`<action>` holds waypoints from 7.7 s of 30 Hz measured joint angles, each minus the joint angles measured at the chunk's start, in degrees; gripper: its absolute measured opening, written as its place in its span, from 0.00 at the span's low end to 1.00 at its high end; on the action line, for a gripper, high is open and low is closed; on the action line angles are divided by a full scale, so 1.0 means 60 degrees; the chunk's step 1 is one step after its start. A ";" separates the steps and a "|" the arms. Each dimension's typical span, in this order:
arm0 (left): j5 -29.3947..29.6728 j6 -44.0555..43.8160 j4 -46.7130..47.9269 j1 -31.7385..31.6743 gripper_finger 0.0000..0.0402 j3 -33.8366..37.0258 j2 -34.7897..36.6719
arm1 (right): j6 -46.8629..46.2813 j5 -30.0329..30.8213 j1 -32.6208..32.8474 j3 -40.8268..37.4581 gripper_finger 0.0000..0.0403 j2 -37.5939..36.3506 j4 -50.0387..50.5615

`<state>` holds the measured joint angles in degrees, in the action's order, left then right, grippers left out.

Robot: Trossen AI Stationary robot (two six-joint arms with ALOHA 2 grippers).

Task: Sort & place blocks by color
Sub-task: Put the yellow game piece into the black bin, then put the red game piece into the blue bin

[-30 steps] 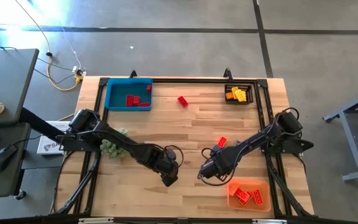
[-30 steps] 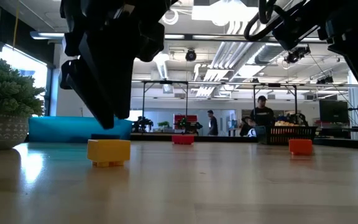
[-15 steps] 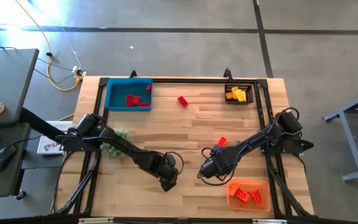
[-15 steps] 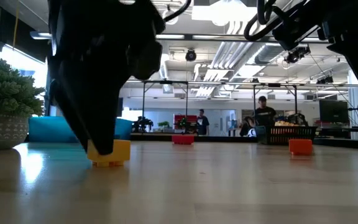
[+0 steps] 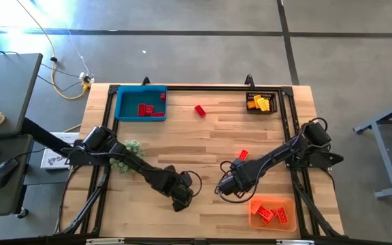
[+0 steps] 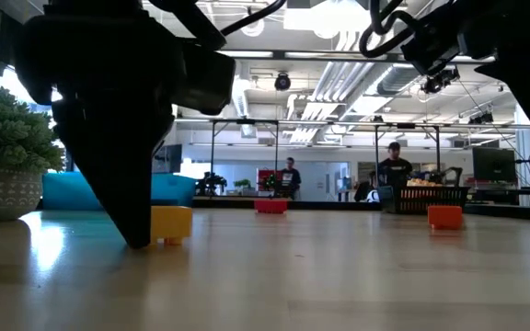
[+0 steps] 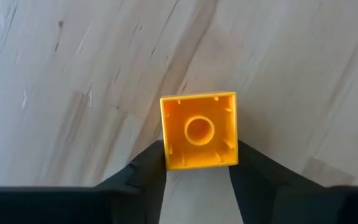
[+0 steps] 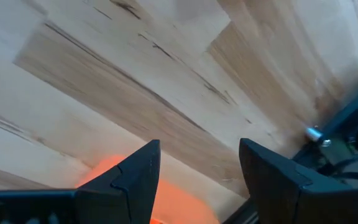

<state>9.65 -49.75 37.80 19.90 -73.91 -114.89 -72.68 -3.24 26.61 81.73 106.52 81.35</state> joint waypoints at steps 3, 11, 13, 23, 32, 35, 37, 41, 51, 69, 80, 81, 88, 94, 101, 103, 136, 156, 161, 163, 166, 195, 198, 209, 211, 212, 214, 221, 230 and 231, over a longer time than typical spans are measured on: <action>0.0021 0.0426 -0.0026 0.0000 0.30 0.0000 0.0000 | -0.0354 -0.0001 0.0000 0.0000 0.51 0.0000 -0.0264; -0.0334 0.1644 -0.0086 -0.0022 0.31 0.0004 -0.0004 | -0.1126 0.0002 0.0000 0.0000 0.51 0.0000 -0.0637; -0.0467 0.1974 -0.0066 -0.0029 0.30 -0.0018 -0.0004 | -0.1227 0.0002 0.0000 0.0000 0.51 0.0000 -0.0746; -0.0875 0.3300 0.0056 -0.0076 0.30 -0.0024 0.0614 | -0.1056 -0.0157 0.0000 0.0000 0.51 0.0000 -0.2786; -0.0746 0.4899 -0.0034 -0.0198 0.29 -0.0036 0.1723 | -0.0884 -0.0028 -0.0015 0.0000 0.51 0.0000 -0.5856; -0.0635 0.5542 0.0007 -0.0255 0.29 -0.0044 0.2207 | -0.0913 0.0132 -0.0055 0.0000 0.51 0.0000 -0.6831; -0.0510 0.5922 -0.0059 -0.0279 0.29 -0.0047 0.2522 | -0.0953 0.0329 -0.0085 0.0000 0.51 0.0000 -0.7435; -0.0101 0.6692 0.0031 -0.0280 0.29 -0.0047 0.3062 | -0.0980 0.0789 -0.0221 0.0000 0.51 0.0000 -0.8811; 0.0211 0.7574 0.0921 -0.0183 0.30 -0.0047 0.4221 | -0.0959 0.1509 -0.0645 0.0000 0.51 0.0000 -1.1061; 0.0731 0.7570 0.1699 0.0087 0.30 -0.0051 0.4415 | -0.1413 0.1885 -0.1583 0.0000 0.51 0.0000 -1.2621; 0.1076 0.7325 0.1447 -0.0196 0.30 -0.0051 0.4408 | -0.1392 0.1946 -0.1641 0.0000 0.27 0.0000 -1.2470; 0.1078 0.7337 0.1445 -0.0225 0.30 -0.0051 0.4408 | -0.1410 0.1949 -0.1649 0.0000 0.23 0.0000 -1.2419; 0.1397 0.7463 0.1428 -0.0407 0.34 -0.0040 0.4401 | -0.0919 0.1763 -0.1919 0.0000 0.14 -0.0040 -1.2161; 0.1418 0.7427 0.1470 -0.0618 0.41 -0.0033 0.4401 | 0.0031 0.1065 -0.2359 0.0000 0.14 -0.0058 -1.2090; 0.1579 0.7598 0.1989 -0.1079 0.50 -0.0029 0.4401 | 0.1085 -0.0036 -0.3117 0.0007 0.14 -0.0058 -1.1652; 0.1675 0.7589 0.2100 -0.1301 0.54 -0.0029 0.4401 | 0.1451 -0.0446 -0.3415 0.0011 0.14 -0.0055 -1.1397; 0.1897 0.7074 -0.0429 -0.5068 0.62 -0.0066 0.4401 | 0.7121 0.3176 -0.8558 -0.0007 0.15 -0.2471 -0.1980; -0.0124 0.9605 -0.2972 -0.6771 0.62 -0.0050 0.2971 | 0.8873 0.2991 -1.1924 -0.0022 0.14 -0.2181 -0.2030; -0.0391 0.8330 -0.3242 -0.7186 0.62 -0.0061 0.2377 | 0.9154 0.2726 -1.2179 -0.0022 0.14 -0.1798 -0.2199; -0.0879 0.8306 -0.3188 -0.7367 0.62 -0.0044 0.2179 | 0.9201 0.2701 -1.2189 -0.0022 0.14 -0.1624 -0.2228; -0.1598 0.8710 -0.3180 -0.7671 0.62 -0.0045 0.2047 | 0.9201 0.2378 -1.2193 -0.0022 0.14 -0.1297 -0.2278; -0.2333 1.2499 -0.2833 -1.0224 0.62 -0.0051 0.2213 | 0.7852 0.1299 -1.2100 0.0239 0.48 -0.0270 -0.2389; -0.2155 1.2335 -0.2335 -1.0433 0.62 -0.0055 0.2608 | 0.7474 0.1166 -1.1913 0.0668 0.50 -0.0270 -0.2380; -0.0898 1.2185 -0.1294 -1.1181 0.62 -0.0062 0.4609 | 0.7110 0.1438 -1.0416 0.2004 0.50 -0.0288 -0.5010; -0.0752 1.1908 -0.1130 -1.1307 0.62 -0.0062 0.4940 | 0.7121 0.1420 -1.0208 0.2007 0.50 -0.0288 -0.5754; -0.0740 1.1737 -0.1028 -1.1380 0.62 -0.0062 0.5105 | 0.7173 0.1333 -1.0114 0.2010 0.50 -0.0288 -0.6110; -0.0740 1.1300 -0.0776 -1.1526 0.62 -0.0062 0.5411 | 0.7227 0.1238 -0.9942 0.2008 0.50 -0.0288 -0.6695; -0.0748 0.9822 0.0340 -1.2010 0.62 -0.0062 0.6045 | 0.8294 0.1609 -0.9402 0.2011 0.50 -0.0237 -0.8647; -0.0795 0.9540 0.1549 -1.2254 0.62 -0.0058 0.6069 | 0.8695 0.0600 -0.9220 0.2011 0.50 0.0577 -0.9607; -0.0857 0.9556 0.1534 -1.2254 0.62 -0.0058 0.6069 | 0.8663 0.0364 -0.9223 0.2011 0.50 0.0693 -0.9577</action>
<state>4.51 7.58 47.00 -53.63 -74.26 -78.48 -20.71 -1.05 -28.73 93.80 110.68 23.89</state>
